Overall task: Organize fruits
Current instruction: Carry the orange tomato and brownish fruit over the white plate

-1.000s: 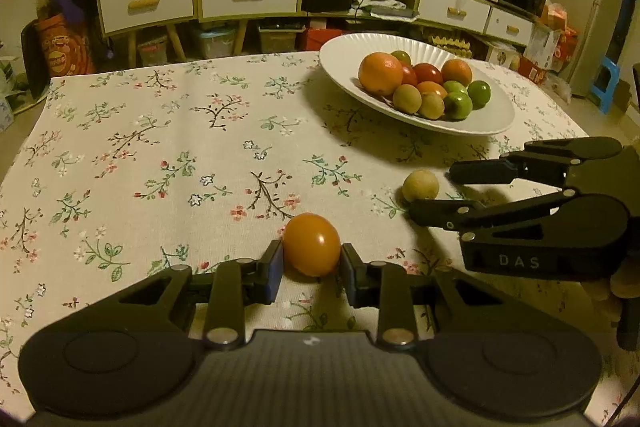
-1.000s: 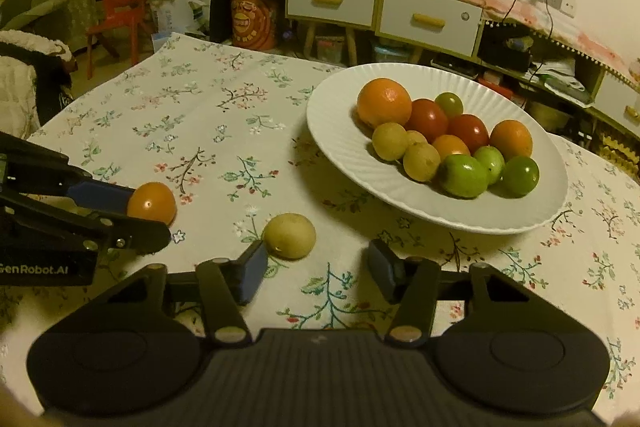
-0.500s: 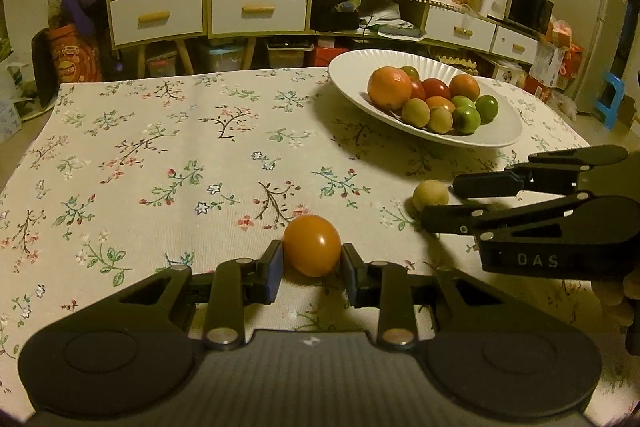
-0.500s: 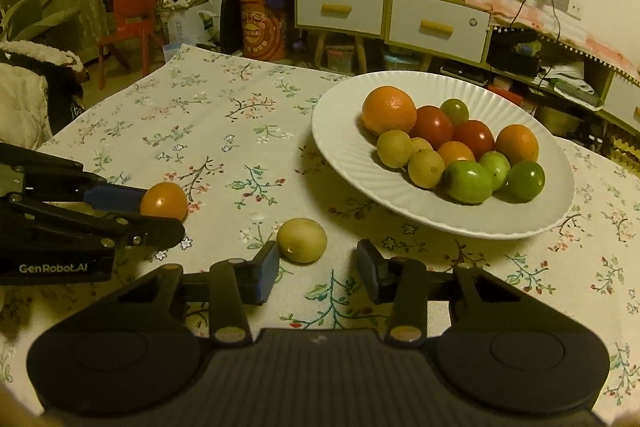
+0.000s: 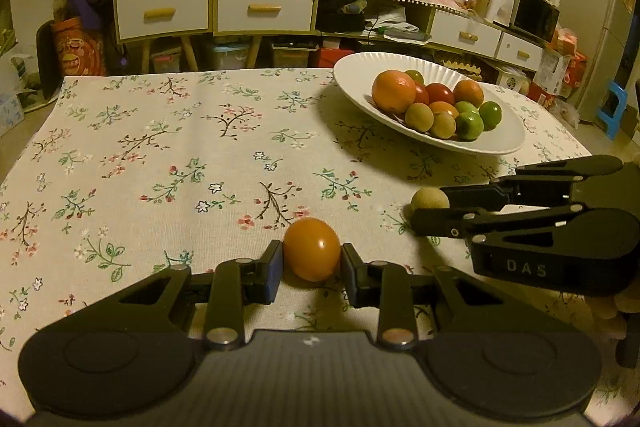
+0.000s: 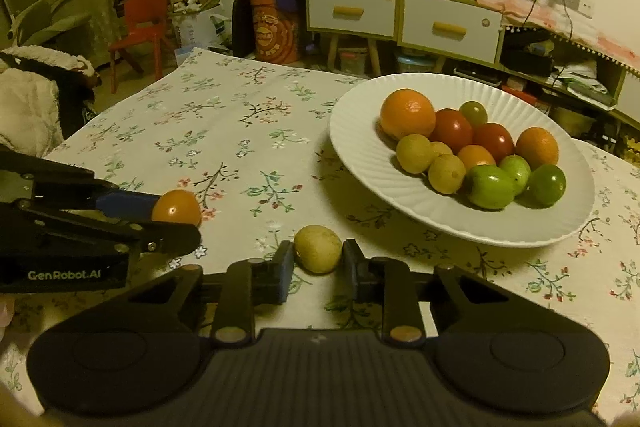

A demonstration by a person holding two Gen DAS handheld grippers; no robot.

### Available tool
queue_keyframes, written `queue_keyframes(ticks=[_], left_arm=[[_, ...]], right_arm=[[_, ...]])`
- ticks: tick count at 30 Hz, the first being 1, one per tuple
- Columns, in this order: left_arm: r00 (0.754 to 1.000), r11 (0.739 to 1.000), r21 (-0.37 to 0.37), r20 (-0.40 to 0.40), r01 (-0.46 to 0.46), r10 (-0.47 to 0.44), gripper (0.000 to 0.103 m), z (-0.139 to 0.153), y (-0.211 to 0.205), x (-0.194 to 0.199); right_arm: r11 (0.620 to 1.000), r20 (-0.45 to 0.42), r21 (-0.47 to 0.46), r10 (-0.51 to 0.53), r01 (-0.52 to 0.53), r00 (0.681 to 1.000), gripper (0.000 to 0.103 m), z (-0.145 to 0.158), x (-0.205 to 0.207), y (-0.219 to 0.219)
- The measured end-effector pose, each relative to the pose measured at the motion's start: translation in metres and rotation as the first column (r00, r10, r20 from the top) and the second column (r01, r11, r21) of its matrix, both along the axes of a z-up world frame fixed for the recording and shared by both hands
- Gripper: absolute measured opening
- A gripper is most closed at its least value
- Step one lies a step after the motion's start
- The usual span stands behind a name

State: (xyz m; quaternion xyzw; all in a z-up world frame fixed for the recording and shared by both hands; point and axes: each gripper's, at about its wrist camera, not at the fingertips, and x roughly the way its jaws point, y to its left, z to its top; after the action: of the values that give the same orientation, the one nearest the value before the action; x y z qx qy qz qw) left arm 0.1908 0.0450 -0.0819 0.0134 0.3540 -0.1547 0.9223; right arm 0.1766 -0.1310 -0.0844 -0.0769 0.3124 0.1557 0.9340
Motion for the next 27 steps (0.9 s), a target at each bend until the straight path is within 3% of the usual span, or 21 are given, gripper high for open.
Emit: queue_keyframes(ticks=[6, 27], left_arm=[[1.000, 1.000, 0.018, -0.007, 0.005, -0.005, 0.034, 0.001, -0.004, 0.001], [0.998, 0.997, -0.054, -0.017, 0.062, -0.063, 0.034, 0.015, -0.038, -0.003]], right_arm=[[1.000, -0.009, -0.004, 0.014, -0.015, 1.000, 0.024, 0.002, -0.003, 0.000], [1.000, 0.019, -0.018, 0.024, -0.024, 1.000, 0.024, 0.040, -0.025, -0.035]])
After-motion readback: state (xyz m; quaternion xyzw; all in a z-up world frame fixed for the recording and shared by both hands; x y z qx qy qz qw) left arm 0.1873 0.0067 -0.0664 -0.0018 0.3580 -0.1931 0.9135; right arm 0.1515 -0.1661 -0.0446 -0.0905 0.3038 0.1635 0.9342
